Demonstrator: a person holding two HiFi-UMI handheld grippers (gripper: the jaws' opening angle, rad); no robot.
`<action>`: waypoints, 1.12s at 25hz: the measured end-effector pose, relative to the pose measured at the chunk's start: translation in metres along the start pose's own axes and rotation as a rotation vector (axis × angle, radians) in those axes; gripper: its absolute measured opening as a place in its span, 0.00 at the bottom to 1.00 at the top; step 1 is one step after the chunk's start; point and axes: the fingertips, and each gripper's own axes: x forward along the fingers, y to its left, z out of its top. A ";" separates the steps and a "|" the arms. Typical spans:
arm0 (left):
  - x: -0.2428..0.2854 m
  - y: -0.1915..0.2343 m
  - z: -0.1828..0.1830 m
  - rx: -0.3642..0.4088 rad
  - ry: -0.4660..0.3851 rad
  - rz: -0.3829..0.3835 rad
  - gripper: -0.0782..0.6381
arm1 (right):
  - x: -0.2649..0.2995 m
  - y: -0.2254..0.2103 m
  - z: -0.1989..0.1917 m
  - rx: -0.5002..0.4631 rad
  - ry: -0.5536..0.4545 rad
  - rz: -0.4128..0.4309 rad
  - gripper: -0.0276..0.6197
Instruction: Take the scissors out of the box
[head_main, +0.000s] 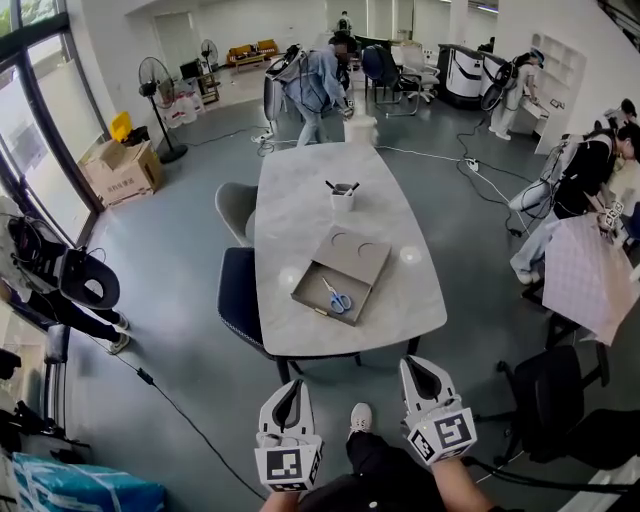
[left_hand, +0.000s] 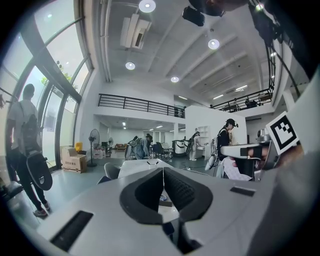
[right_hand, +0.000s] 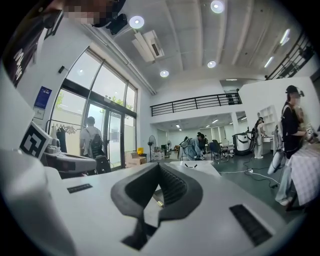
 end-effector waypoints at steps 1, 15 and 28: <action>0.011 0.002 0.003 -0.001 0.002 0.006 0.13 | 0.011 -0.007 0.002 0.000 0.001 0.008 0.04; 0.144 0.019 0.034 0.005 0.016 0.081 0.13 | 0.134 -0.088 0.014 0.016 0.014 0.086 0.04; 0.171 0.038 0.041 -0.006 0.045 0.140 0.13 | 0.180 -0.101 0.011 0.026 0.051 0.130 0.04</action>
